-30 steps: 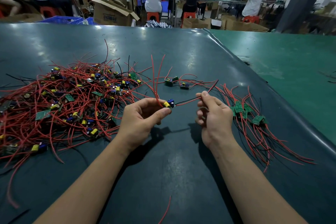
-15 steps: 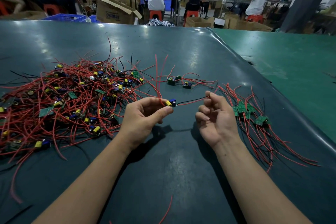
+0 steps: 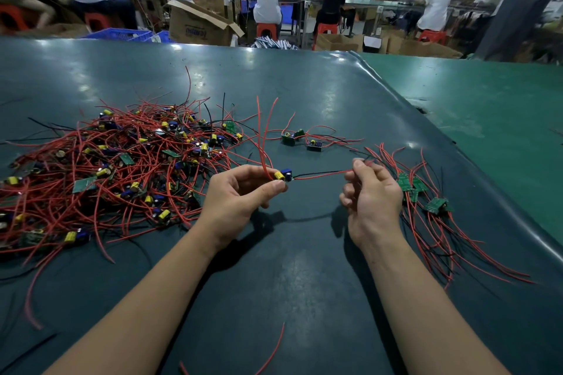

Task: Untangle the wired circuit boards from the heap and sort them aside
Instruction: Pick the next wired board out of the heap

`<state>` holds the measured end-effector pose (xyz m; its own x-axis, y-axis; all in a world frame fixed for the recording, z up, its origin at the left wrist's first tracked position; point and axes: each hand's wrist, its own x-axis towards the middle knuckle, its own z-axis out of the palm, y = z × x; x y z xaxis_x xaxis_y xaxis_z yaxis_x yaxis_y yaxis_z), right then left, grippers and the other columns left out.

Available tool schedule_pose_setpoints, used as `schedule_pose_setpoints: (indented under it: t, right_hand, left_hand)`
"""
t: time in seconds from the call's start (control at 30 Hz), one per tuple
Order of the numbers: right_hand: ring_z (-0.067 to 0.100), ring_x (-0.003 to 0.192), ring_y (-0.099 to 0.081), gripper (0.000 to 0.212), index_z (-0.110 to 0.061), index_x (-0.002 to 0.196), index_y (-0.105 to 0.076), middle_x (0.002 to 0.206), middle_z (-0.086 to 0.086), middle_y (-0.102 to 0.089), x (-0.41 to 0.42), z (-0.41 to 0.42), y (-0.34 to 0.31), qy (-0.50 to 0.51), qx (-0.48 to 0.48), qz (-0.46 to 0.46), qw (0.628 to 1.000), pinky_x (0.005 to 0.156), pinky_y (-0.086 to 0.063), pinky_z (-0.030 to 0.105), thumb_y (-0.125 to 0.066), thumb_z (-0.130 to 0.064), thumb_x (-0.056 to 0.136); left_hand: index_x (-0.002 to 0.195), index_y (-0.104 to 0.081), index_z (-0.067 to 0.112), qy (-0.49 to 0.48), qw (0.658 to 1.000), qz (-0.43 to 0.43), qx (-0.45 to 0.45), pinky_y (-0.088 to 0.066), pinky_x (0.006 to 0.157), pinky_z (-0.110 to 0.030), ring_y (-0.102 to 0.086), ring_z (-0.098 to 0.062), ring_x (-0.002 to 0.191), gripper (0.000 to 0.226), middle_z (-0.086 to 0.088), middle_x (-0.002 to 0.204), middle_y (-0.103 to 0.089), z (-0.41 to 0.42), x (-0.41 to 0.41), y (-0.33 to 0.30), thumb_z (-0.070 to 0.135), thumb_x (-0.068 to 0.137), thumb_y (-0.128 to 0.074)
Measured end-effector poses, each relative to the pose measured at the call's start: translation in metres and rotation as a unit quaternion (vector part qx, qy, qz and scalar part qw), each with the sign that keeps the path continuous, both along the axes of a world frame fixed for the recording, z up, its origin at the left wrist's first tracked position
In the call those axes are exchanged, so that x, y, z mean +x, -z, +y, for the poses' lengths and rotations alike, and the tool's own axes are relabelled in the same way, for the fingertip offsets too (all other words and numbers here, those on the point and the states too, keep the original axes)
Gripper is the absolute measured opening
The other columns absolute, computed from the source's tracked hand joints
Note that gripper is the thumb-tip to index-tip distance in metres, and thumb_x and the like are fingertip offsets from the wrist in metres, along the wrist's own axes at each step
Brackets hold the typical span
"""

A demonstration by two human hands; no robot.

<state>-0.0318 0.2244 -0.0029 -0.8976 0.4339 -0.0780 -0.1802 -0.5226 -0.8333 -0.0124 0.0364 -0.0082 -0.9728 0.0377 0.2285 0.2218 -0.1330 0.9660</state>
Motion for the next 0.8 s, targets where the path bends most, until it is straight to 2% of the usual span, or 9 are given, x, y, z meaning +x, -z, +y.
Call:
schedule_pose_setpoints:
  t: [0.17,0.23,0.33,0.4,0.5,0.63,0.8]
  right_hand:
    - [0.008,0.035,-0.042,0.02,-0.013,0.082,-0.054,0.049,-0.003,-0.056,0.006,0.001,0.003,0.056,0.093,0.022,0.994,0.035,-0.033,0.017,-0.052,0.002,0.095]
    - [0.008,0.036,-0.044,0.017,-0.013,0.084,-0.054,0.05,-0.002,-0.057,0.007,0.001,0.001,0.053,0.077,0.024,0.995,0.035,-0.034,0.018,-0.053,0.0,0.096]
    - [0.007,0.04,-0.048,0.007,-0.012,0.09,-0.06,0.056,-0.001,-0.061,0.013,-0.004,-0.003,-0.076,0.028,-0.014,0.997,0.036,-0.037,0.017,-0.06,-0.015,0.095]
    - [0.006,0.044,-0.05,0.016,-0.008,0.09,-0.066,0.06,0.001,-0.064,0.019,-0.009,-0.002,-0.188,0.071,-0.047,0.978,0.038,-0.04,0.016,-0.063,-0.024,0.093]
    - [0.008,0.046,-0.052,0.017,-0.004,0.093,-0.068,0.063,0.004,-0.065,0.026,-0.015,0.0,-0.262,0.1,-0.04,0.959,0.041,-0.041,0.017,-0.064,-0.02,0.091]
    - [0.006,0.044,-0.049,0.013,-0.001,0.092,-0.069,0.059,0.003,-0.063,0.029,-0.014,0.0,-0.25,0.096,-0.039,0.963,0.039,-0.039,0.016,-0.064,-0.013,0.091]
    - [0.004,0.043,-0.047,0.013,-0.002,0.084,-0.071,0.058,0.0,-0.063,0.025,-0.013,0.0,-0.149,0.115,-0.009,0.982,0.038,-0.036,0.014,-0.067,-0.013,0.09]
  left_hand:
    - [0.09,-0.073,0.011,0.008,1.0,-0.002,-0.022,-0.051,0.059,-0.019,-0.07,-0.013,0.077,0.015,-0.009,0.084,-0.076,0.0,0.001,0.0,0.01,0.075,-0.077]
    - [0.091,-0.073,0.01,0.007,1.0,0.004,-0.022,-0.051,0.058,-0.019,-0.07,-0.01,0.075,0.017,-0.009,0.084,-0.076,0.0,0.001,-0.001,0.012,0.074,-0.077]
    - [0.093,-0.072,0.008,-0.008,1.0,0.009,-0.001,-0.051,0.058,-0.018,-0.071,-0.01,0.076,0.026,-0.007,0.084,-0.077,-0.001,0.001,-0.002,0.019,0.07,-0.076]
    - [0.092,-0.072,0.008,-0.01,1.0,0.007,-0.002,-0.051,0.058,-0.019,-0.07,-0.009,0.076,0.027,-0.005,0.083,-0.077,-0.001,0.001,-0.002,0.019,0.068,-0.076]
    - [0.09,-0.073,0.011,0.006,1.0,0.009,-0.029,-0.053,0.061,-0.02,-0.069,-0.01,0.076,0.025,-0.002,0.083,-0.076,-0.001,0.003,-0.002,0.019,0.067,-0.077]
    - [0.089,-0.073,0.01,0.022,0.999,0.008,-0.044,-0.054,0.062,-0.02,-0.07,-0.009,0.076,0.024,-0.001,0.081,-0.076,0.001,0.004,-0.002,0.017,0.067,-0.078]
    - [0.088,-0.073,0.012,0.003,0.999,0.013,-0.037,-0.053,0.062,-0.019,-0.07,-0.012,0.077,0.017,-0.002,0.081,-0.076,0.003,0.004,0.001,0.008,0.073,-0.079]
